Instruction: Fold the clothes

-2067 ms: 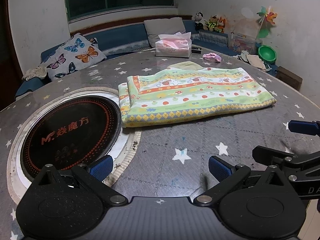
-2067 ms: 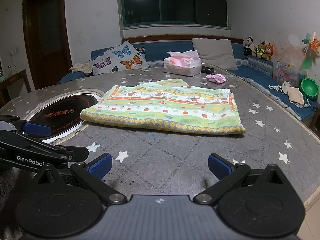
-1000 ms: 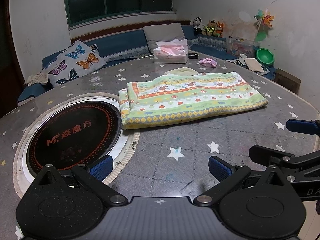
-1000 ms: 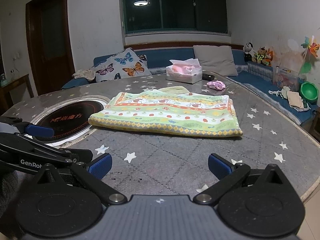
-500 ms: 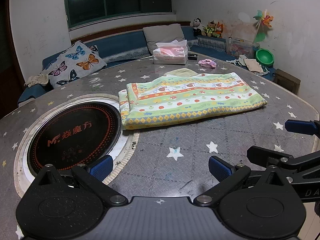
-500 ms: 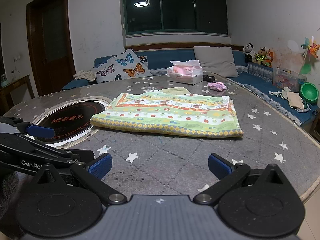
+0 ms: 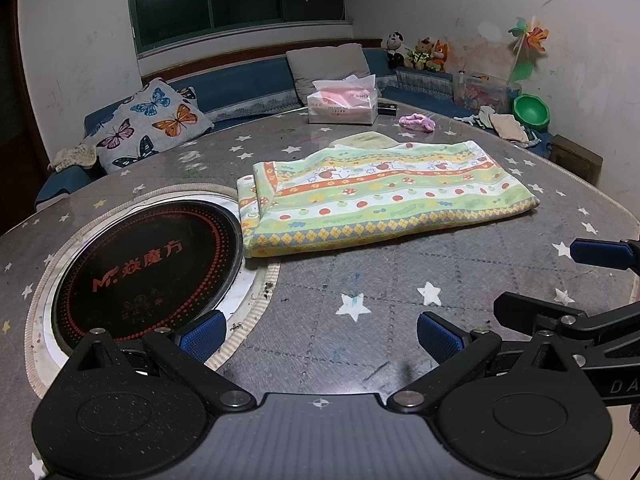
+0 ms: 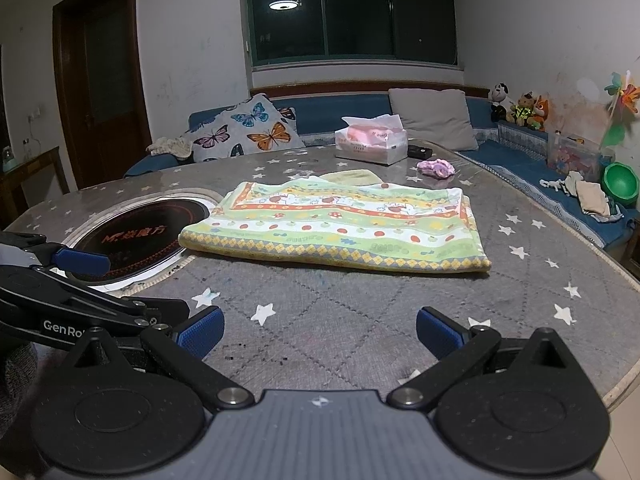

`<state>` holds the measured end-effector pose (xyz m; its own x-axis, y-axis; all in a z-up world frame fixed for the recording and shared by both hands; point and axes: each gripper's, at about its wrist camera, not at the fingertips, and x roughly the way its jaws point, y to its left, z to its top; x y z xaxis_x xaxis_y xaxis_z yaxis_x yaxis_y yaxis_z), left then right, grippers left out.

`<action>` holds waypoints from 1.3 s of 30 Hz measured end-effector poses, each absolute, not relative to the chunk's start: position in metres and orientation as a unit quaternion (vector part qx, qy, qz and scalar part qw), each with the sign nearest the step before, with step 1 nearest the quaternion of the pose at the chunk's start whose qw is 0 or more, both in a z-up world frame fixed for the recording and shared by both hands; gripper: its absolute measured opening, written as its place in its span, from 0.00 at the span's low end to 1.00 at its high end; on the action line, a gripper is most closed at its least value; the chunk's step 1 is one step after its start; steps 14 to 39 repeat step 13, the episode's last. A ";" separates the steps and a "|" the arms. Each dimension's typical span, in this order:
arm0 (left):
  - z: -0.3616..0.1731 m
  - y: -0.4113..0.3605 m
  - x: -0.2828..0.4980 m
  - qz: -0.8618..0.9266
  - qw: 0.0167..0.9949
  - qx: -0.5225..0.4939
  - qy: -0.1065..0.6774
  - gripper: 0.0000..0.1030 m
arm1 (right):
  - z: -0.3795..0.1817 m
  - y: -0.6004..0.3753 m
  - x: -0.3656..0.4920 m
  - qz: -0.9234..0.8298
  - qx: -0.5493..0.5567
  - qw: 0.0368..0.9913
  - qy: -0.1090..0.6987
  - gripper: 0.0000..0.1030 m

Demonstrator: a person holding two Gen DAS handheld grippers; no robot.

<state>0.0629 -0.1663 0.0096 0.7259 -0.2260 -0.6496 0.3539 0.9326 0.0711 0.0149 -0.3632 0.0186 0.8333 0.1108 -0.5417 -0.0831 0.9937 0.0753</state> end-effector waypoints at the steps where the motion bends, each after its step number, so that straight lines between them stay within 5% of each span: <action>1: 0.009 -0.166 0.064 -0.157 0.924 0.095 0.336 1.00 | 0.018 -0.363 0.016 0.051 0.024 0.957 0.285 1.00; 39: 0.004 -0.165 0.077 -0.156 0.920 0.094 0.346 1.00 | 0.014 -0.361 0.031 0.052 0.017 0.954 0.296 1.00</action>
